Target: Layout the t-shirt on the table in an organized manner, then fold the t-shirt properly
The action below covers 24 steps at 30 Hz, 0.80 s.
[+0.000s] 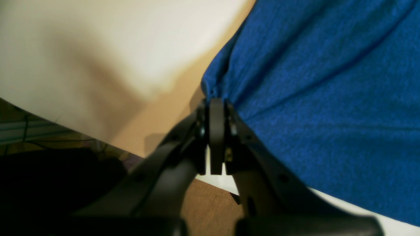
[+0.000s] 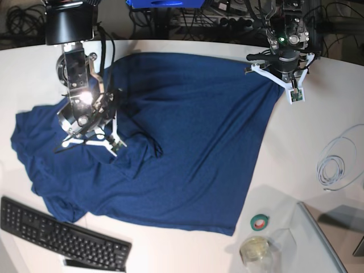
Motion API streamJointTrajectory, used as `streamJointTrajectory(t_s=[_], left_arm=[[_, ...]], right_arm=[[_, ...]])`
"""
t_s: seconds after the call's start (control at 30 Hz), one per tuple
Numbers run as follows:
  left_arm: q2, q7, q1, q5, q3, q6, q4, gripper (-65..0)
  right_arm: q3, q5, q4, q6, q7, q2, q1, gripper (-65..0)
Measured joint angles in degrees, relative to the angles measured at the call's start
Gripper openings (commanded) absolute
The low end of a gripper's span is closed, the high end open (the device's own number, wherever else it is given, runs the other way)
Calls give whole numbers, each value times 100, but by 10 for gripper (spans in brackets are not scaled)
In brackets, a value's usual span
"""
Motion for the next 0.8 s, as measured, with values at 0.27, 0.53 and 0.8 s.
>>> streamJointTrajectory(t_s=[0.27,0.53,0.8], left_arm=[[-2,0,-4,7,42,-2,0,-650],[-4,0,-4,24,39,2,0,-650],[11,0,2,26,57,0,0,-650]], right_arm=[[-107,-83,13,24,4,-39,763,-635],[-1333,79,-894,105,772,-584,1735,-636],[-2275,46,-2149,101,1679,-605,2380,-611]])
